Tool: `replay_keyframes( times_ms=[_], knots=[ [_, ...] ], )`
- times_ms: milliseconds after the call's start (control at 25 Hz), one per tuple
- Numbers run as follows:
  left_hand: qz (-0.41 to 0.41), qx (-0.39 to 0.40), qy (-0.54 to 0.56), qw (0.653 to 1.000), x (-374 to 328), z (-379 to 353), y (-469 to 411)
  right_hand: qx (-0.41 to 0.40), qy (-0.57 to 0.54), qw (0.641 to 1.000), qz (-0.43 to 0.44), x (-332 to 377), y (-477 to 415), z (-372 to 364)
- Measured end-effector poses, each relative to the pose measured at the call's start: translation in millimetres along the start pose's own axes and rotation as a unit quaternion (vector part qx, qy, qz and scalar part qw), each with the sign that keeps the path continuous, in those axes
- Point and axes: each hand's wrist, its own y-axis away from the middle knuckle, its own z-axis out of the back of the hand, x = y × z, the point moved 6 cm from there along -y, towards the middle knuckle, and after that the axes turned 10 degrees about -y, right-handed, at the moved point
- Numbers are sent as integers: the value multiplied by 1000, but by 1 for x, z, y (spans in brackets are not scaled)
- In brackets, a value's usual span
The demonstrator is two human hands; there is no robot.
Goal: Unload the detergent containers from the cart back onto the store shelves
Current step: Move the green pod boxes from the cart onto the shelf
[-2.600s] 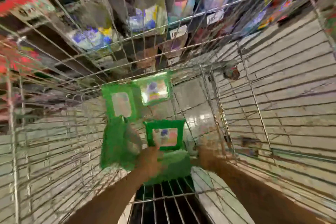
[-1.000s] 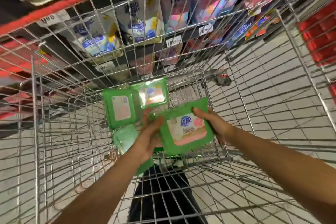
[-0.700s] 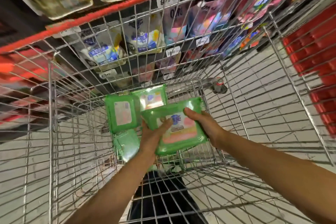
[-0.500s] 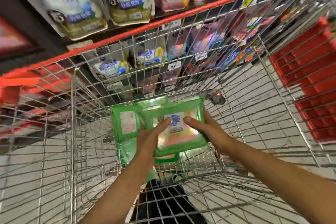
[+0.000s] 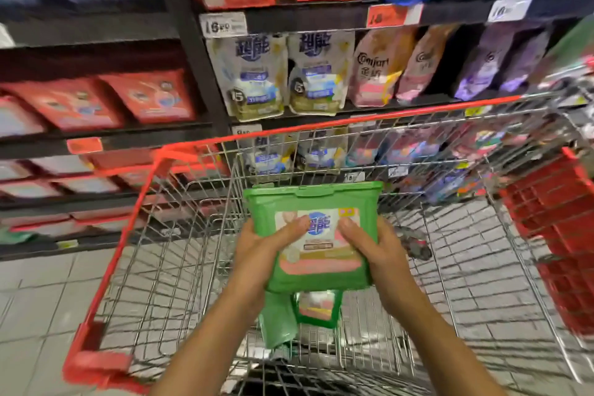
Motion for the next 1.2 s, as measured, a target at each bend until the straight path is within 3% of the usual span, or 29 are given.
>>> replay_keyframes(
  times_ms=[280, 640, 960, 1200],
  knots=[
    [-66, -129, 78, 986, 3, 76, 95, 154, 28, 986, -66, -15, 37, -83],
    [-133, -282, 127, 942, 0, 224, 217, 345, 49, 934, -75, -51, 115, -259],
    [-139, -308, 135, 931, 2, 383, 297, 387, 42, 917, -91, -119, 199, -406],
    [-135, -302, 144, 932, -15, 464, 302, 380, 60, 918, -92, -136, 209, -483]
  ],
)
